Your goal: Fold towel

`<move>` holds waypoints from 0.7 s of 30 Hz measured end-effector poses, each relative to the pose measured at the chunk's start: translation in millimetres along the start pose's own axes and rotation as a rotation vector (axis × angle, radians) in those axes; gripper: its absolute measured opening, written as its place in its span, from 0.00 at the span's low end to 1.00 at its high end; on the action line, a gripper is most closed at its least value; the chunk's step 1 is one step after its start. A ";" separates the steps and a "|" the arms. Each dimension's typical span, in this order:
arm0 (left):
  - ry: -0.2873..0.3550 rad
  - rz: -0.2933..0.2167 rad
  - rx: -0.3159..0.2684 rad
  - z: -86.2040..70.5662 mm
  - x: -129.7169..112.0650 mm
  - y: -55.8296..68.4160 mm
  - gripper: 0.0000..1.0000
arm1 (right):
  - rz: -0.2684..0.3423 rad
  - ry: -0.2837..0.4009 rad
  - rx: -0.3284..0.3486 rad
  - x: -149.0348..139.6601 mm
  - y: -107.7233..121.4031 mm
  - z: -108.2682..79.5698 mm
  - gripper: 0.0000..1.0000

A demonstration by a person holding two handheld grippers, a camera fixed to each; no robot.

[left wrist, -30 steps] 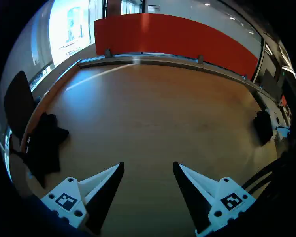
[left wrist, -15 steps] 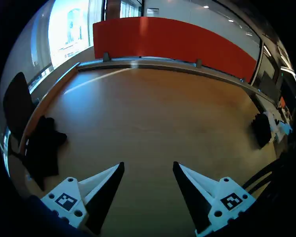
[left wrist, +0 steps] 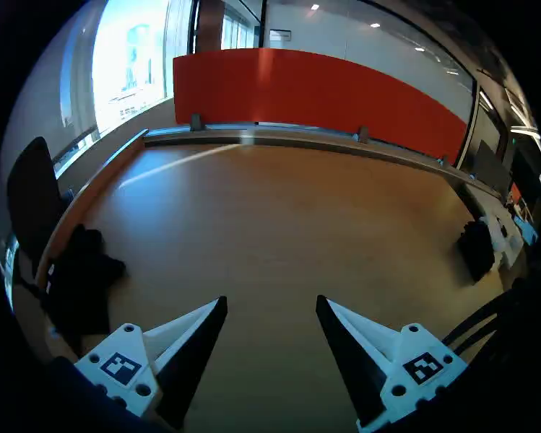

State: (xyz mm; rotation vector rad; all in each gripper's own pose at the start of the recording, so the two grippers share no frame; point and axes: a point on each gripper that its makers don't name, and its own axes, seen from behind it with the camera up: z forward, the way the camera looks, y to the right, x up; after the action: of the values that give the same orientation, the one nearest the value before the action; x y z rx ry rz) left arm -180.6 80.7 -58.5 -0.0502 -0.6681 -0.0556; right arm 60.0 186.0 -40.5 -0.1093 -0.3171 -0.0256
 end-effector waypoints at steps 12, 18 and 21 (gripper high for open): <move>0.186 -0.010 -0.023 -5.0 39.6 3.8 0.91 | 0.040 0.107 -0.011 38.1 -15.1 -10.9 1.00; 0.339 -0.005 -0.037 -15.7 77.3 5.3 0.91 | 0.027 0.118 0.014 48.3 -35.0 -19.7 1.00; 0.404 -0.011 -0.036 -21.4 93.1 3.9 0.91 | 0.021 0.128 0.022 55.9 -45.4 -23.9 1.00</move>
State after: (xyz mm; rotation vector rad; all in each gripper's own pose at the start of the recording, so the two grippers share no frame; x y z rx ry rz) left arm -94.2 80.0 -17.7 -0.0673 -0.2631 -0.0854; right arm 118.6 137.8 -40.9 -0.0890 -0.1886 -0.0084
